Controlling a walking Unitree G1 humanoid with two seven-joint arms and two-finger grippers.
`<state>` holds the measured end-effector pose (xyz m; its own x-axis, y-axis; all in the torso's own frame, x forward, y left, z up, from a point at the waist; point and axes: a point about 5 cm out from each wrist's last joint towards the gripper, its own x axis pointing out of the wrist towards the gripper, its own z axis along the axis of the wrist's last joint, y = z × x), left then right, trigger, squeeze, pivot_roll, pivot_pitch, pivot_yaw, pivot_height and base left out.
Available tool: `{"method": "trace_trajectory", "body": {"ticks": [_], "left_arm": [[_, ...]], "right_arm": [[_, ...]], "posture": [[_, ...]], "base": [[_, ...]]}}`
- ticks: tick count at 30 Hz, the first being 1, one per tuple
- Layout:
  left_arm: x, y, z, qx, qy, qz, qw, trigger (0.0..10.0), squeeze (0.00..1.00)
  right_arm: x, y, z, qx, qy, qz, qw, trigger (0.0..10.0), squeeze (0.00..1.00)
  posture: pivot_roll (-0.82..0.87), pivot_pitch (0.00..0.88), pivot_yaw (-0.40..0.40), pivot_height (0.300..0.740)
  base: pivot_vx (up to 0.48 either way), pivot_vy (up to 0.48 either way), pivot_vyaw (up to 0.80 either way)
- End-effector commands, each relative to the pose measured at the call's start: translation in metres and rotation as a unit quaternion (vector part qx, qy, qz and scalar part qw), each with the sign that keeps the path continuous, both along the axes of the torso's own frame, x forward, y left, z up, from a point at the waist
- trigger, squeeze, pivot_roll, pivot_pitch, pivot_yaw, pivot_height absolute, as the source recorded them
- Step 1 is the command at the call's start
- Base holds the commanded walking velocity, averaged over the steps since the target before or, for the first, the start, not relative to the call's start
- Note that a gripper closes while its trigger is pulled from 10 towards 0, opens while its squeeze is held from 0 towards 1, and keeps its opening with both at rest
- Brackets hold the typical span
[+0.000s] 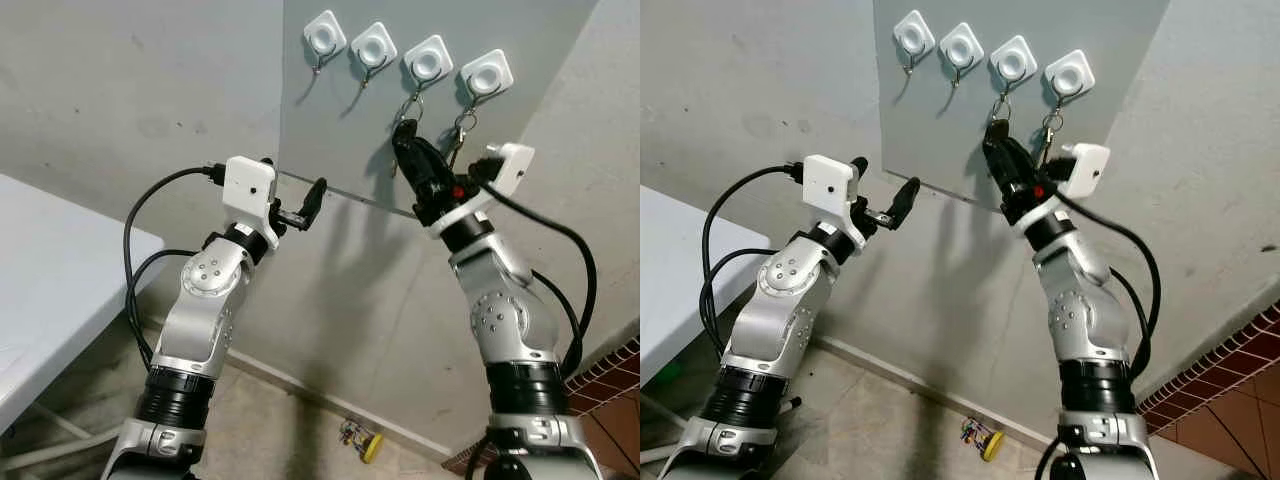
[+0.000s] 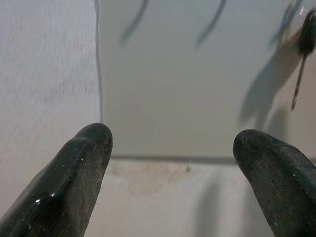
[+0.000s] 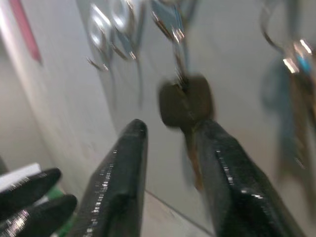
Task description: Hang keys on a hook
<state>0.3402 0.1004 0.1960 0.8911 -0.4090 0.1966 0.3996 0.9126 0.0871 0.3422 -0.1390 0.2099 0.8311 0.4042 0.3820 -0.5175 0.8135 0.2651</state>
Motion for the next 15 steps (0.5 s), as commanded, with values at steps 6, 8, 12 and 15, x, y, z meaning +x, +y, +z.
{"method": "trace_trajectory", "body": {"ticks": [6,8,12,15], "left_arm": [[0.0,0.002,-0.031,0.015,0.041,0.014,0.999,10.0,0.0],[0.001,0.002,-0.038,0.022,0.046,0.017,0.999,10.0,0.0],[0.0,0.008,-0.071,0.033,0.099,0.032,0.994,10.0,0.0],[-0.004,0.007,-0.093,0.021,0.142,0.002,0.99,10.0,0.0]], "right_arm": [[-0.005,-0.01,-0.032,-0.034,0.045,-0.04,0.998,10.0,0.0],[-0.006,-0.012,-0.04,-0.037,0.054,-0.05,0.997,10.0,0.0],[-0.011,-0.021,-0.076,-0.054,0.117,-0.098,0.987,10.0,0.0],[-0.015,-0.031,-0.1,-0.042,0.169,-0.134,0.976,10.0,0.0]], "posture": [[0.01,0.04,-0.065,0.74],[0.01,0.037,-0.062,0.74],[0.0,0.029,-0.056,0.74],[0.0,0.029,-0.053,0.74]], "base": [[0.0,0.0,0.0],[0.0,0.0,0.0],[0.0,0.0,0.0],[0.0,0.0,0.0]]}}
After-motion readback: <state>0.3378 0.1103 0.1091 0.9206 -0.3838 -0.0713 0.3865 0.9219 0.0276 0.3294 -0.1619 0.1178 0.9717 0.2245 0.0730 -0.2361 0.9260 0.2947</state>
